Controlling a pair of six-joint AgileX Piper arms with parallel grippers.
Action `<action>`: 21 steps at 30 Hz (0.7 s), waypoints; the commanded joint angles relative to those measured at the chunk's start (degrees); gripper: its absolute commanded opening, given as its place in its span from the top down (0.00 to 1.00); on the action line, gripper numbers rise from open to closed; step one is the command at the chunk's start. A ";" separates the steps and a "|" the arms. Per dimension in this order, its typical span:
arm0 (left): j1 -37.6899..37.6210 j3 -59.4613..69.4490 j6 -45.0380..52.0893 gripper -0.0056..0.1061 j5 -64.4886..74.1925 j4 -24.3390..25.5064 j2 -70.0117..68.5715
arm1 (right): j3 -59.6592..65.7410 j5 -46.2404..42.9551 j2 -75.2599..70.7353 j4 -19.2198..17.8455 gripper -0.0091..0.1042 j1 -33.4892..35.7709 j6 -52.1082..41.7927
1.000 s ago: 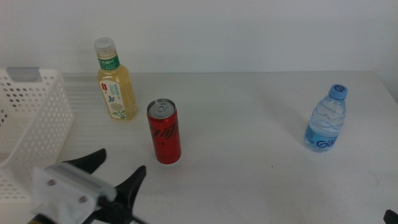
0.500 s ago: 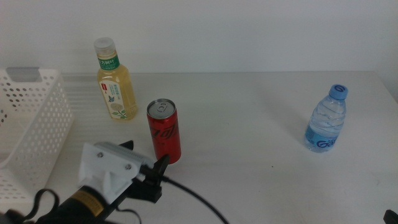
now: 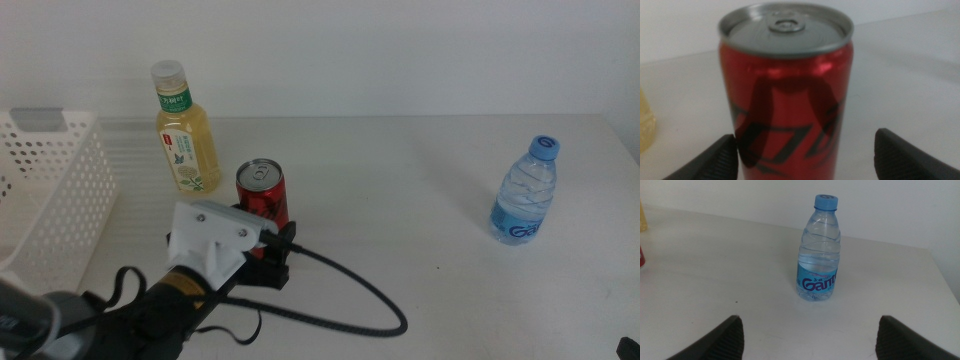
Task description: Use arms to grab the bottles and put them into the dustbin to the left of the table.
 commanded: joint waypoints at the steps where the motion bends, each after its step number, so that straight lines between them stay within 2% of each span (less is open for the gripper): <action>1: -0.05 -2.80 -0.97 0.16 -9.70 -0.58 -0.94 | -0.46 -4.00 -1.54 -0.47 0.30 -0.28 -0.42; 21: -0.05 -13.34 -0.67 0.17 -9.79 -4.25 7.78 | -0.46 -4.00 -1.54 -0.47 0.30 -0.28 -0.42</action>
